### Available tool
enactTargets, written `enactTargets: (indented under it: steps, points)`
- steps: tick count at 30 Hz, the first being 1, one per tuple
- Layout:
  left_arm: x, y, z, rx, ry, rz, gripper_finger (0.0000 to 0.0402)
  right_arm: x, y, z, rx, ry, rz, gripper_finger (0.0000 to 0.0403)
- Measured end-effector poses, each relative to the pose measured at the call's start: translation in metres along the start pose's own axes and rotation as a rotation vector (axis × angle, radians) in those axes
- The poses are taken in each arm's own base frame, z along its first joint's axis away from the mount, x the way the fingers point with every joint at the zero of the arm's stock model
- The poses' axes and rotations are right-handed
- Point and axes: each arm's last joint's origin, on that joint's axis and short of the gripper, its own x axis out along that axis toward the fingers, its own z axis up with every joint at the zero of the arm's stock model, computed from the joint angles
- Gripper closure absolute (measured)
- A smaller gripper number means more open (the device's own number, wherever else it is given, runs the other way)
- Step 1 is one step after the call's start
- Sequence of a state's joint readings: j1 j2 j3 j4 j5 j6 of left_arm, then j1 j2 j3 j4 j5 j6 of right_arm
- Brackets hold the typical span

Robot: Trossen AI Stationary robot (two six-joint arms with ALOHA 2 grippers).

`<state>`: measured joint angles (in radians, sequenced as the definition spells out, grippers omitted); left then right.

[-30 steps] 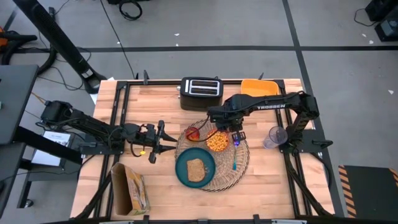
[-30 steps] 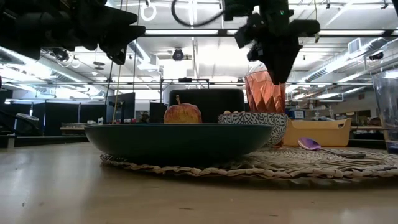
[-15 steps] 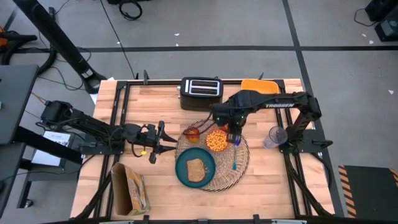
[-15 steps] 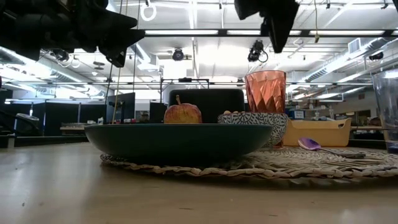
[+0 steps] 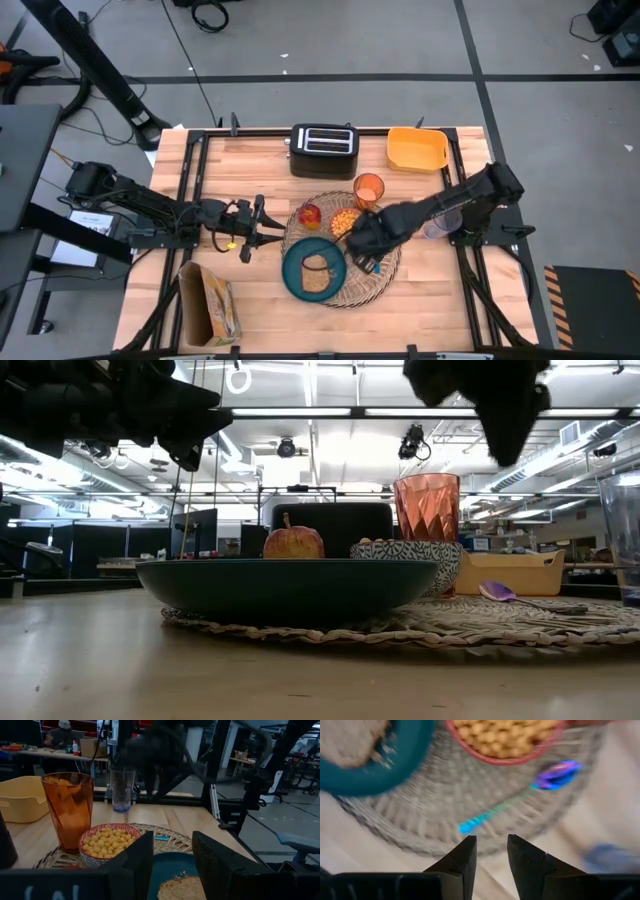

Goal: Arrange a breakfast setting
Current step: Adjust the blue spoon on the brown table mat

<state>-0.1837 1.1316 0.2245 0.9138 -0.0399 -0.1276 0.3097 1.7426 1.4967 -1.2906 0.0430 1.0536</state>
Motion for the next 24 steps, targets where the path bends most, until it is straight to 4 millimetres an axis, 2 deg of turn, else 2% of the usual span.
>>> enactTargets:
  steps: [5,8,11,16,24]
  points:
    - [0.0,0.0,0.0,0.0,-0.002,0.0,0.0257,0.046,0.004,-0.004,0.245,-0.109,0.044,0.0285]
    - [0.0,0.0,0.0,0.0,-0.002,0.0,0.0257,0.075,-0.003,-0.009,0.319,-0.125,0.036,0.0272]
    - [0.0,0.0,0.0,0.0,-0.002,0.0,0.0257,0.096,-0.017,-0.016,0.384,-0.09,-0.026,0.0247]
    - [0.0,0.0,0.0,0.007,-0.002,0.0,0.0257,0.109,-0.029,-0.022,0.456,-0.104,-0.094,0.0224]
    - [0.0,0.0,0.0,0.007,-0.002,0.0,0.0257,0.117,-0.033,-0.017,0.494,-0.146,-0.074,0.0239]
